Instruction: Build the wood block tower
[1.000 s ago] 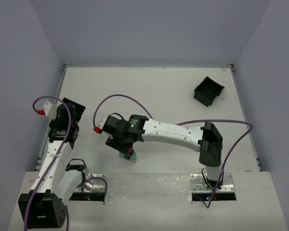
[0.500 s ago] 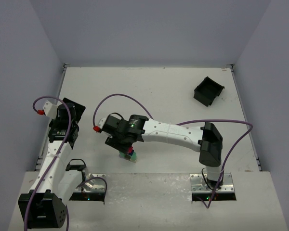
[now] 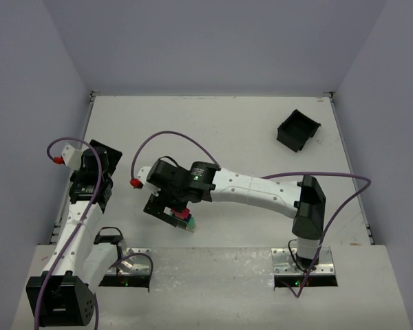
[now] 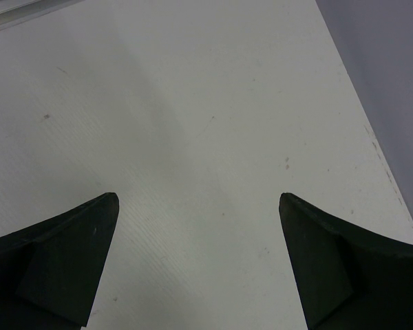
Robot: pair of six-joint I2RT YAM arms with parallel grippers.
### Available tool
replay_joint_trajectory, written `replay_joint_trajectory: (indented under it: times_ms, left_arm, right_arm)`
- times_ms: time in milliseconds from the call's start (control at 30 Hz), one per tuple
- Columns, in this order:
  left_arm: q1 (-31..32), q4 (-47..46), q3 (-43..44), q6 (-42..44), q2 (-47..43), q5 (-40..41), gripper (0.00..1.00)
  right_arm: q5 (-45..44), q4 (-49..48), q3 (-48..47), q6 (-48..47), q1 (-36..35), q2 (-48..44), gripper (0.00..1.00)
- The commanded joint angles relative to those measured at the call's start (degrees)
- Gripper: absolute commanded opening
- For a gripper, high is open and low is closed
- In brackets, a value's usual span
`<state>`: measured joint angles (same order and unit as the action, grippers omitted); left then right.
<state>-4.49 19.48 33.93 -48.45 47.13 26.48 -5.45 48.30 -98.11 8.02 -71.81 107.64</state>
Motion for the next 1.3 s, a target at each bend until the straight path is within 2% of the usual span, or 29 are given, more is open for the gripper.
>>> replay_joint_trajectory:
  times_ms: [0, 167, 267, 300, 400, 533, 633, 767, 800, 900, 967, 1100, 1267]
  left_arm:
    - [-0.25, -2.03, -0.22, 0.55, -0.73, 0.01, 1.00]
    - [-0.25, -2.03, -0.23, 0.68, -0.73, -0.33, 1.00]
    - [-0.25, -1.91, -0.17, 1.22, -0.76, -0.88, 1.00]
    - [-0.25, -1.97, -0.11, 1.46, -0.88, -1.11, 1.00]
    - [-0.25, -2.25, -0.27, 1.78, -1.17, -1.69, 1.00]
    - [-0.25, -2.69, -0.19, 2.30, -0.74, -2.13, 1.00]
    - [-0.25, -3.12, -0.41, 2.56, -0.41, -2.74, 1.00]
    - [-0.25, -5.03, -0.91, 4.17, 0.09, -5.66, 1.00]
    - [-0.25, -5.15, -0.80, 4.67, 0.15, -6.44, 1.00]
    - [-0.19, -5.46, -0.89, 5.17, 0.18, -7.55, 1.00]
    - [-0.25, -5.26, -0.89, 5.32, -0.02, -7.94, 1.00]
    - [-0.28, -5.06, -1.31, 4.59, -1.21, -8.66, 1.00]
    - [-0.25, -4.95, -2.17, 3.80, -1.26, -9.60, 1.00]
  right_arm:
    - [3.40, -4.92, 0.97, -2.57, -0.17, -6.35, 0.99]
    - [-3.11, -9.09, 7.52, -1.52, 1.53, -12.92, 0.99]
    - [-1.58, -11.36, 12.53, 2.71, 8.93, -16.27, 0.99]
    - [-0.24, -12.58, 16.55, 5.33, 14.28, -18.65, 0.99]
    - [-2.84, -18.60, 25.46, 8.86, 22.70, -24.34, 0.99]
    - [5.14, -26.25, 42.35, 13.49, 35.48, -35.56, 0.99]
    - [2.67, -31.76, 52.37, 16.55, 43.10, -41.36, 0.99]
    - [8.06, -37.34, 64.28, 21.04, 52.51, -48.35, 0.99]
    - [7.84, -38.18, 66.66, 21.79, 53.10, -49.81, 0.99]
    - [-2.55, -38.28, 71.41, 25.67, 54.18, -53.44, 0.99]
    - [-6.09, -38.34, 72.96, 27.69, 54.26, -56.05, 0.99]
    - [-8.83, -39.44, 75.46, 30.77, 54.23, -61.89, 0.99]
    - [-7.78, -43.29, 78.78, 34.13, 54.23, -67.07, 0.99]
